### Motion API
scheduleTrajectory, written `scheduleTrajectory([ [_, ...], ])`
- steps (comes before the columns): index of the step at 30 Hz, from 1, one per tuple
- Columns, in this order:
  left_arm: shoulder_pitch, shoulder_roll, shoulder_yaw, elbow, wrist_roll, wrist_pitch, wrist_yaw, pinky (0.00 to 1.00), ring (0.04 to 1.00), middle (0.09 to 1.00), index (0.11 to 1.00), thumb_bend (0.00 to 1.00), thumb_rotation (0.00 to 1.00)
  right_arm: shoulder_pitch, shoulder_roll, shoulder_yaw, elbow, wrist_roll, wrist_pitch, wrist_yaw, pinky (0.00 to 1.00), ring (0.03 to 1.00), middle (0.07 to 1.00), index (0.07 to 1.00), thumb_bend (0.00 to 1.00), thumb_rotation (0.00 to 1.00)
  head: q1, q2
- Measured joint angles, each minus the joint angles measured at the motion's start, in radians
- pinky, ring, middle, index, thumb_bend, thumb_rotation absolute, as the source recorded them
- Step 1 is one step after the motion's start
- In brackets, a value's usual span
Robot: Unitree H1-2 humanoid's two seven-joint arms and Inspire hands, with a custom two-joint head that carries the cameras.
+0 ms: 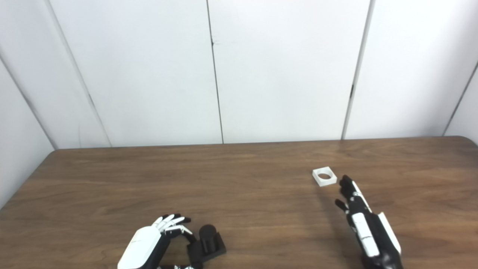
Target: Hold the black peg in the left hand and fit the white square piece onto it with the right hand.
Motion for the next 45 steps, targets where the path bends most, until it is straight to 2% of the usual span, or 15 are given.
scheduleTrajectory([
  [5, 0.004, -0.002, -0.005, -0.019, -0.001, 0.000, -0.022, 0.96, 0.930, 0.864, 0.560, 0.57, 0.30, 0.009, 0.020, 0.008, -0.024, -0.007, 0.035, -0.007, 0.94, 0.991, 0.977, 0.986, 0.59, 0.94, -0.015, 0.012],
  [12, 0.017, -0.016, -0.020, -0.036, 0.029, 0.001, -0.051, 0.96, 0.930, 0.868, 0.563, 0.57, 0.32, 0.017, 0.026, 0.008, -0.043, -0.017, 0.080, -0.021, 0.96, 0.995, 0.972, 0.980, 0.63, 0.94, -0.041, 0.069],
  [17, 0.017, -0.016, -0.020, -0.036, 0.029, -0.001, -0.057, 0.96, 0.935, 0.871, 0.565, 0.56, 0.34, 0.014, 0.026, 0.005, -0.047, -0.016, 0.121, -0.030, 0.95, 0.999, 0.974, 0.982, 0.62, 0.94, -0.045, 0.078],
  [23, 0.026, -0.026, -0.024, -0.046, 0.028, -0.003, -0.069, 0.96, 0.933, 0.870, 0.558, 0.56, 0.32, 0.009, 0.025, 0.003, -0.050, -0.016, 0.161, -0.037, 0.95, 0.995, 0.970, 0.974, 0.59, 0.91, -0.046, 0.091],
  [32, 0.030, -0.036, -0.023, -0.052, 0.029, -0.013, -0.085, 0.95, 0.927, 0.866, 0.555, 0.56, 0.31, -0.091, 0.019, -0.028, -0.050, -0.024, 0.240, -0.063, 0.95, 0.994, 0.964, 0.964, 0.59, 0.85, -0.040, 0.103],
  [36, 0.032, -0.040, -0.021, -0.053, 0.029, -0.021, -0.087, 0.95, 0.932, 0.870, 0.560, 0.56, 0.33, -0.123, 0.006, -0.027, -0.050, -0.035, 0.267, -0.069, 0.94, 0.985, 0.966, 0.945, 0.61, 0.79, -0.045, 0.120],
  [39, 0.031, -0.040, -0.014, -0.053, 0.029, -0.021, -0.097, 0.95, 0.932, 0.870, 0.560, 0.56, 0.33, -0.183, -0.032, -0.035, -0.027, -0.046, 0.286, -0.070, 0.92, 0.967, 0.958, 0.928, 0.62, 0.71, -0.042, 0.124],
  [42, 0.030, -0.041, -0.011, -0.052, 0.030, -0.021, -0.097, 0.95, 0.929, 0.867, 0.564, 0.56, 0.33, -0.284, -0.079, -0.052, 0.002, -0.057, 0.319, -0.076, 0.87, 0.938, 0.939, 0.892, 0.63, 0.57, -0.041, 0.123],
  [44, 0.029, -0.046, -0.011, -0.052, 0.034, -0.021, -0.097, 0.95, 0.931, 0.869, 0.565, 0.56, 0.34, -0.346, -0.112, -0.042, 0.025, -0.081, 0.325, -0.076, 0.85, 0.923, 0.923, 0.840, 0.67, 0.46, -0.040, 0.121],
  [45, 0.029, -0.050, -0.012, -0.052, 0.038, -0.021, -0.097, 0.95, 0.931, 0.869, 0.565, 0.56, 0.34, -0.377, -0.128, -0.033, 0.041, -0.094, 0.332, -0.076, 0.85, 0.916, 0.913, 0.818, 0.69, 0.44, -0.038, 0.121],
])
